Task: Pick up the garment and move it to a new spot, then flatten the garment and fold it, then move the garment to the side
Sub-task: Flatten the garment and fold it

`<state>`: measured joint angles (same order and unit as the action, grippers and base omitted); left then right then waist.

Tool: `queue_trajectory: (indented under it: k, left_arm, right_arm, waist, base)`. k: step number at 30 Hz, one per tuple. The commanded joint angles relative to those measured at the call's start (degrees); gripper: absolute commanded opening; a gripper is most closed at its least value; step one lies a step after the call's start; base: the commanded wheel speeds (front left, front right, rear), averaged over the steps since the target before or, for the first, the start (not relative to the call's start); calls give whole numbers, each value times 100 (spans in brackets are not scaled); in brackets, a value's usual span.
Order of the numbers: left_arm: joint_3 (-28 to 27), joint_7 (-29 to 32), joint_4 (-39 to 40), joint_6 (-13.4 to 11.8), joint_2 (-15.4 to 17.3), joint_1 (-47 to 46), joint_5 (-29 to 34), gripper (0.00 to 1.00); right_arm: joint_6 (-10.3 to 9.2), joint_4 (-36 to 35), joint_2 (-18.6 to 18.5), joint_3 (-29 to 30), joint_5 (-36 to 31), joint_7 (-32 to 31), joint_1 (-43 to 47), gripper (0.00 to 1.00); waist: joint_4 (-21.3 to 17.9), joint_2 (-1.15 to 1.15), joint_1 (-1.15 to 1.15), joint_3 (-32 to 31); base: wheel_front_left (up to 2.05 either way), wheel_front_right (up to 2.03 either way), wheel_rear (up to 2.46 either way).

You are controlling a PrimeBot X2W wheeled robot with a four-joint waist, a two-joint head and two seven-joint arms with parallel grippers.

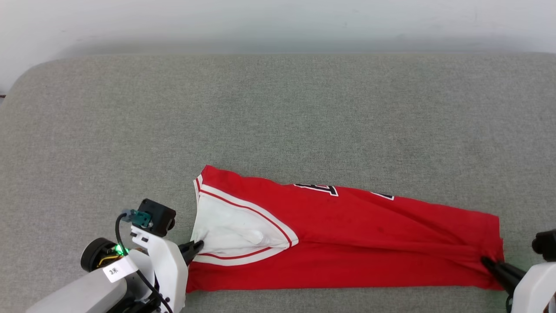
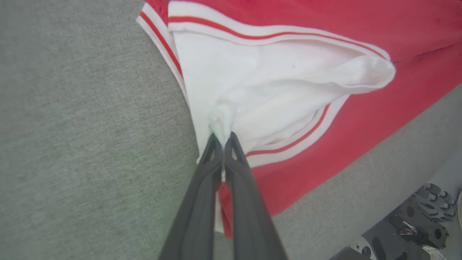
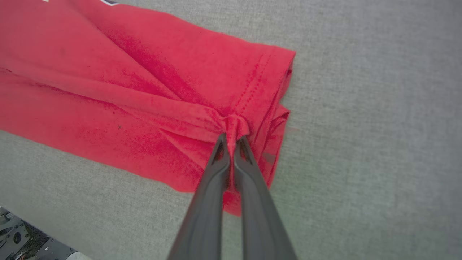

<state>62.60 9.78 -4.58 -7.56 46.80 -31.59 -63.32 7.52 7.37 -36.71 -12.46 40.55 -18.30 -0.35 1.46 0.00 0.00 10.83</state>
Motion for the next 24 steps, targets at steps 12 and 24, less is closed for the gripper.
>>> queue_trajectory:
  k: [12,24]
  left_arm:
    - [-82,-690,-449,-79,-348,270,80,100]
    - [-695,-2291,-213,-1129,-522,559,598,100]
  right_arm:
    - [-7,217,329,-9,-66,204,-38,100]
    - [-6,-575,-303,548,618,-485,-125,100]
  waist:
    - [-65,0,0,-140]
    - [-17,0,0,-366]
  base:
    - [0,0,0]
    - [0,0,0]
